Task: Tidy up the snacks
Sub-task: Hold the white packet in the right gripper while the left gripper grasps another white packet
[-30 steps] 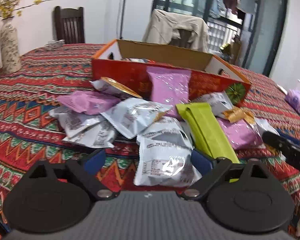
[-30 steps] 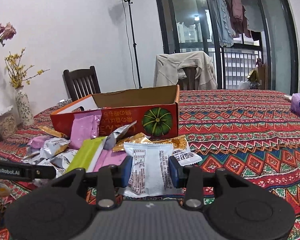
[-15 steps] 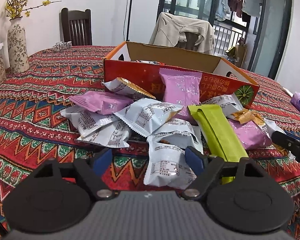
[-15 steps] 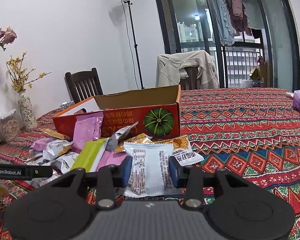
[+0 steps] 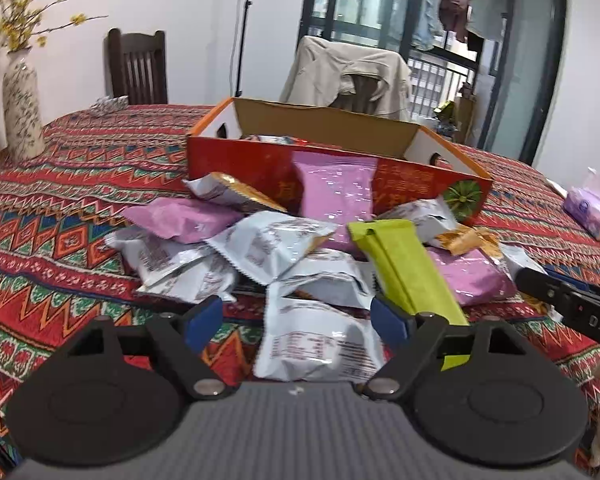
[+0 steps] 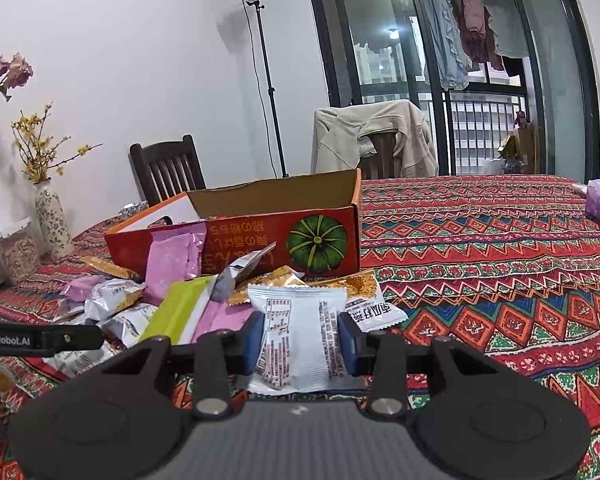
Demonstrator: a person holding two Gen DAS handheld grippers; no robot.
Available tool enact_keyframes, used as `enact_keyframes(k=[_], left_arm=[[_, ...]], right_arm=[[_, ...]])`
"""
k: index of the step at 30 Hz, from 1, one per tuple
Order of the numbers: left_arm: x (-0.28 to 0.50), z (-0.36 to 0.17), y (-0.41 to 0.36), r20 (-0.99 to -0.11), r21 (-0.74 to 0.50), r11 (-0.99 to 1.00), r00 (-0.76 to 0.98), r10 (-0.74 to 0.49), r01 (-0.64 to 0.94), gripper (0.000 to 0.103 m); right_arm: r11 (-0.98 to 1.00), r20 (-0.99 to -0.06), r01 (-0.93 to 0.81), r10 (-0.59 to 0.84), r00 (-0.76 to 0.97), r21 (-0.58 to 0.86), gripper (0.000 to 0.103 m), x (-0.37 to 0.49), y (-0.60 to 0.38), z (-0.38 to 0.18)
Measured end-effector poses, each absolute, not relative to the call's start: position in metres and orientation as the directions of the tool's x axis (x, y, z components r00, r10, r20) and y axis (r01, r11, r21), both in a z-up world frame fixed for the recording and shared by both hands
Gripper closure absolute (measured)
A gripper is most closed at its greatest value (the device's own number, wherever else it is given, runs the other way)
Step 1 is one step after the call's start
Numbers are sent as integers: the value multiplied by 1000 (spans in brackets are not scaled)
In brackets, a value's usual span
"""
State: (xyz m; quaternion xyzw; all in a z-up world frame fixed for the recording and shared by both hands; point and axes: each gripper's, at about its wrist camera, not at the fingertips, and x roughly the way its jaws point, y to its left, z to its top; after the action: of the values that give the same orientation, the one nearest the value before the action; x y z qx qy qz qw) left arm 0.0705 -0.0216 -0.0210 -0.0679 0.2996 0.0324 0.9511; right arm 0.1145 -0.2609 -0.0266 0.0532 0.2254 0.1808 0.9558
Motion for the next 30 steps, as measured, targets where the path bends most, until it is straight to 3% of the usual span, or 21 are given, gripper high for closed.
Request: enact_keyframes(k=[4, 8, 14, 23, 25, 27, 30], left_arm=[[75, -28, -31, -607, -79, 993, 794, 24, -91, 18], [80, -37, -33, -646, -65, 992, 762, 45, -113, 0], [83, -41, -38, -661, 4, 992, 744, 98, -127, 0], [84, -41, -38, -661, 4, 993, 745, 93, -121, 0], [82, -41, -40, -648, 10, 994, 756, 91, -111, 6], [78, -40, -43, -625, 19, 996, 776, 80, -88, 28], [73, -39, -46, -602, 26, 998, 796, 59, -54, 48]], right_arm=[[927, -408, -323, 374, 833, 191, 64, 115, -262, -27], [924, -405, -326, 381, 831, 199, 64, 115, -263, -27], [921, -401, -330, 387, 830, 206, 64, 115, -264, -27], [920, -400, -333, 390, 829, 207, 64, 114, -265, -27], [920, -401, -332, 390, 829, 207, 64, 114, -265, -27], [920, -401, -333, 390, 829, 207, 64, 114, -265, -27], [921, -403, -331, 388, 829, 205, 64, 114, -265, -27]])
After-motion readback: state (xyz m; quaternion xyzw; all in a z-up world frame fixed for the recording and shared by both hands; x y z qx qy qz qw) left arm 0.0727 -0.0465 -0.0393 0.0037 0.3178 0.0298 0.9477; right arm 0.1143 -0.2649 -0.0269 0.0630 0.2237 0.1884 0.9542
